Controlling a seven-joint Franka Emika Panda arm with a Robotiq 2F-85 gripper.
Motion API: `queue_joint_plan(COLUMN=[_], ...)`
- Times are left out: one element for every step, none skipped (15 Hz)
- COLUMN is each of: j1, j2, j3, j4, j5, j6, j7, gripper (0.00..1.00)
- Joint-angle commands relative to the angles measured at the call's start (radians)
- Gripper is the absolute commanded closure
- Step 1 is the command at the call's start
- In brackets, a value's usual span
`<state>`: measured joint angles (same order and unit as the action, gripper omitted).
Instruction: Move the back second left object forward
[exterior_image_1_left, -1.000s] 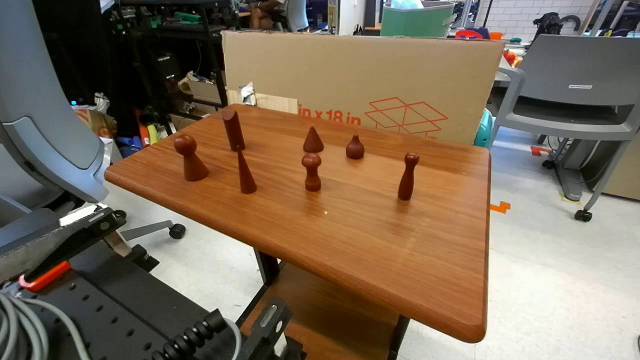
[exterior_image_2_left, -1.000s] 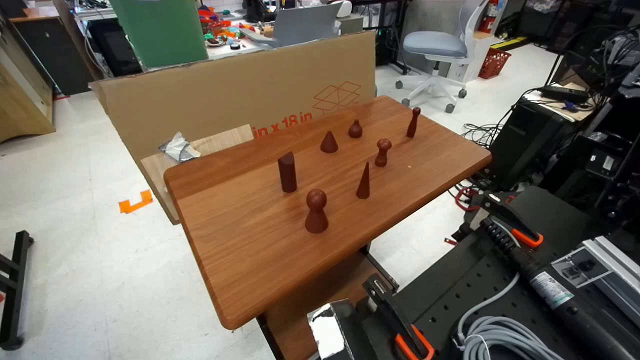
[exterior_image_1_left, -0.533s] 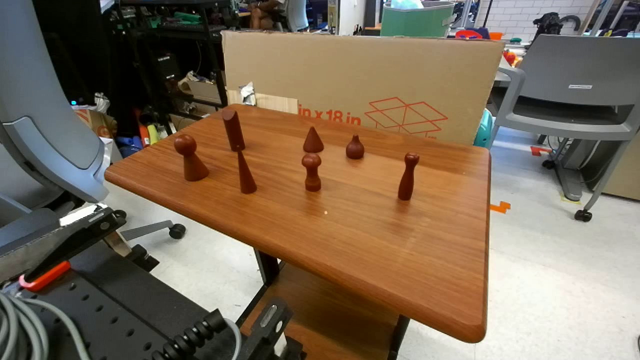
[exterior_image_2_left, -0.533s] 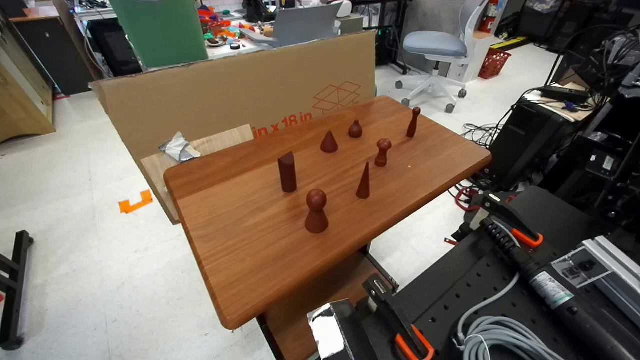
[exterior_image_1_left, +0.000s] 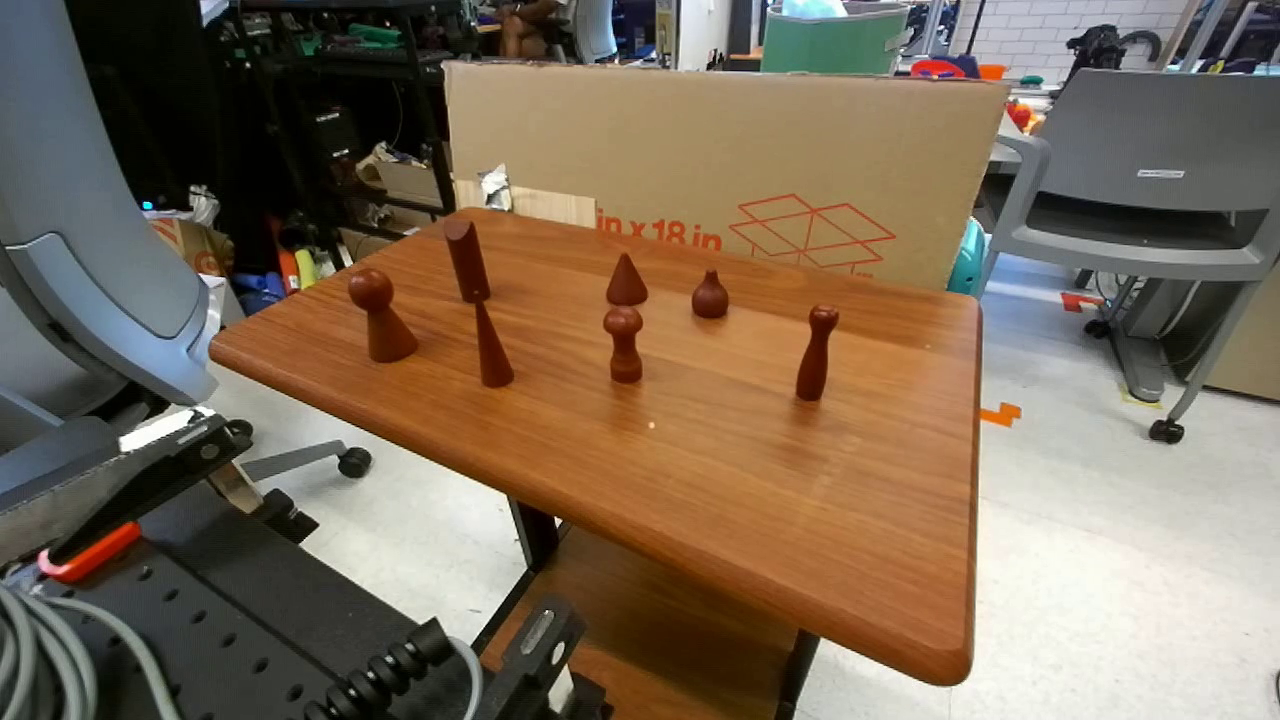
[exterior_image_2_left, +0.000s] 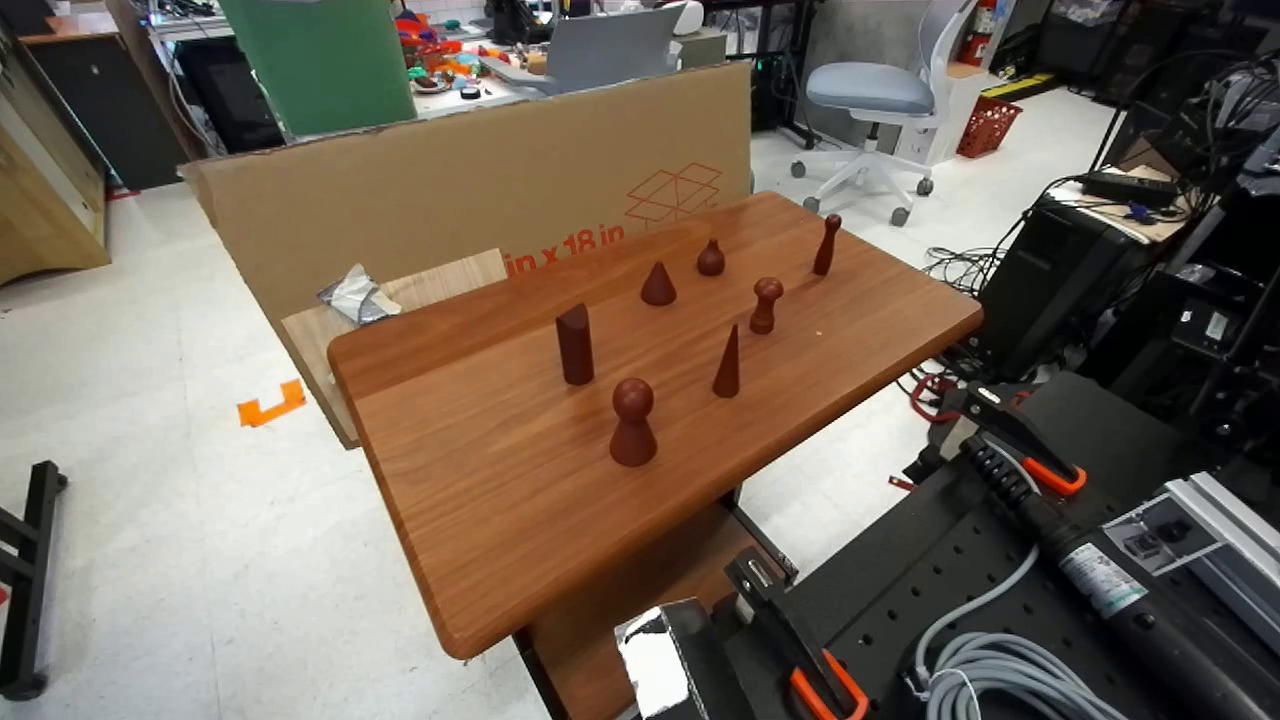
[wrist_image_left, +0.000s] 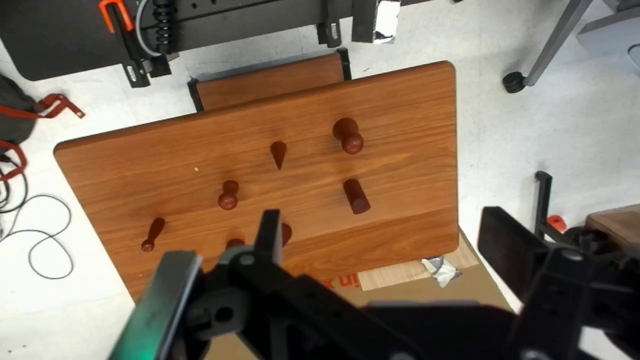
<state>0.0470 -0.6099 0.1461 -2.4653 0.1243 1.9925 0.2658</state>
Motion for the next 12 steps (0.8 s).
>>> queue_joint_plan(j1=[-0.053, -0.065, -0.074, -0.077, -0.075, -0.073, -0.069, -0.067, -0.066, -0.067, -0.067, -0.066], j2=[0.215, 0.279, 0.337, 0.395, 0.457, 0.520, 0.583, 0.647, 0.712, 0.776, 0.841, 0.903], j3=[-0.012, -0.015, -0.022, -0.034, -0.048, -0.062, -0.076, -0.089, -0.100, -0.108, -0.114, -0.119], j4=[0.163, 0.209, 0.249, 0.286, 0.325, 0.369, 0.412, 0.458, 0.505, 0.553, 0.607, 0.659], j5=[-0.114, -0.159, -0.200, -0.227, -0.240, -0.246, -0.247, -0.242, -0.234, -0.236, -0.235, -0.234], j6=[-0.075, -0.100, -0.126, -0.146, -0.168, -0.188, -0.207, -0.223, -0.236, -0.243, -0.254, -0.256], j7=[-0.028, -0.037, -0.052, -0.076, -0.106, -0.141, -0.176, -0.218, -0.257, -0.286, -0.310, -0.320], gripper=[0.00, 0.00, 0.00, 0.00, 0.00, 0.00, 0.00, 0.00, 0.00, 0.00, 0.00, 0.00])
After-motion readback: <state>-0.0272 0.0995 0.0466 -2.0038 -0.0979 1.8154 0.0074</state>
